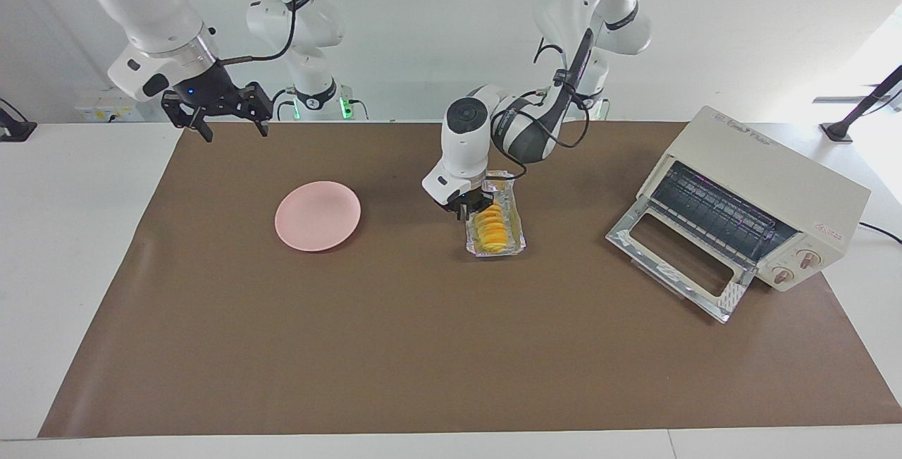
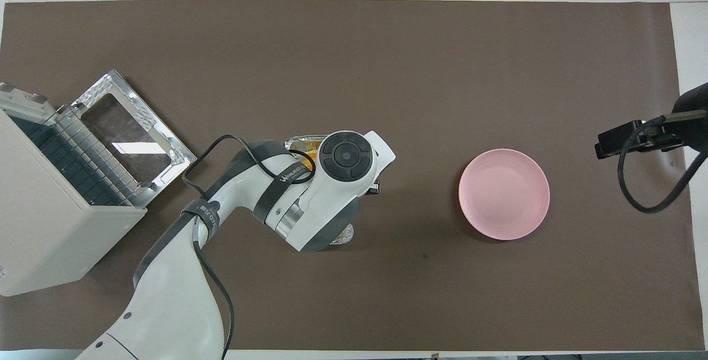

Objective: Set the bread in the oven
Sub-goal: 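Carry the foil tray into the open oven with the left gripper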

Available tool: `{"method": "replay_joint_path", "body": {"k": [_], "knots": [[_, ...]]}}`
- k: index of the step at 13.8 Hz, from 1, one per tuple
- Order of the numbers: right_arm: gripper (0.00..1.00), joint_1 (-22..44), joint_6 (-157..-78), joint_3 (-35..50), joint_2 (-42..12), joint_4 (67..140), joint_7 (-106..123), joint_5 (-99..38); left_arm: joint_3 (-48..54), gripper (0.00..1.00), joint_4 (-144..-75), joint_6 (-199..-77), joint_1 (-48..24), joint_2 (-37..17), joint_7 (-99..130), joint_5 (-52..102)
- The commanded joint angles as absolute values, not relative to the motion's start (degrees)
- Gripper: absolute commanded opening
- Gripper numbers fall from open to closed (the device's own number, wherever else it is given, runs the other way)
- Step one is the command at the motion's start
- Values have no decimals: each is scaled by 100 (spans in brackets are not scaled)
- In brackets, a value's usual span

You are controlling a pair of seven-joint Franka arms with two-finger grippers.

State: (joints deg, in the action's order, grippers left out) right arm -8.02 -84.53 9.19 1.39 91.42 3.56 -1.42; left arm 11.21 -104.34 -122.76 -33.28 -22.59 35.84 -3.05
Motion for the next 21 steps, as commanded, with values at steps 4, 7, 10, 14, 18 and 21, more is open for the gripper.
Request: {"method": "replay_joint_path", "body": {"k": [4, 7, 10, 14, 18, 21], "knots": [[100, -861, -8429, 940, 237, 9229, 422, -211, 696, 0, -9603, -11562, -3313, -2284, 3814, -326], [100, -861, -8429, 940, 237, 9229, 431, -211, 467, 0, -8336, -10366, -2867, -2268, 3841, 8], [100, -861, -8429, 940, 237, 9229, 422, -211, -164, 0, -8007, -10142, -2480, -2250, 4008, 18], [100, -861, -8429, 940, 237, 9229, 422, -211, -361, 0, -8191, -10134, -1270, -2215, 4218, 35], [100, -861, -8429, 940, 237, 9237, 422, -211, -378, 0, -8876, -10449, -756, -1925, 4219, 114], [100, -861, -8429, 940, 237, 9237, 422, -211, -378, 0, -9350, -10766, -563, -1741, 4167, 97]]}}
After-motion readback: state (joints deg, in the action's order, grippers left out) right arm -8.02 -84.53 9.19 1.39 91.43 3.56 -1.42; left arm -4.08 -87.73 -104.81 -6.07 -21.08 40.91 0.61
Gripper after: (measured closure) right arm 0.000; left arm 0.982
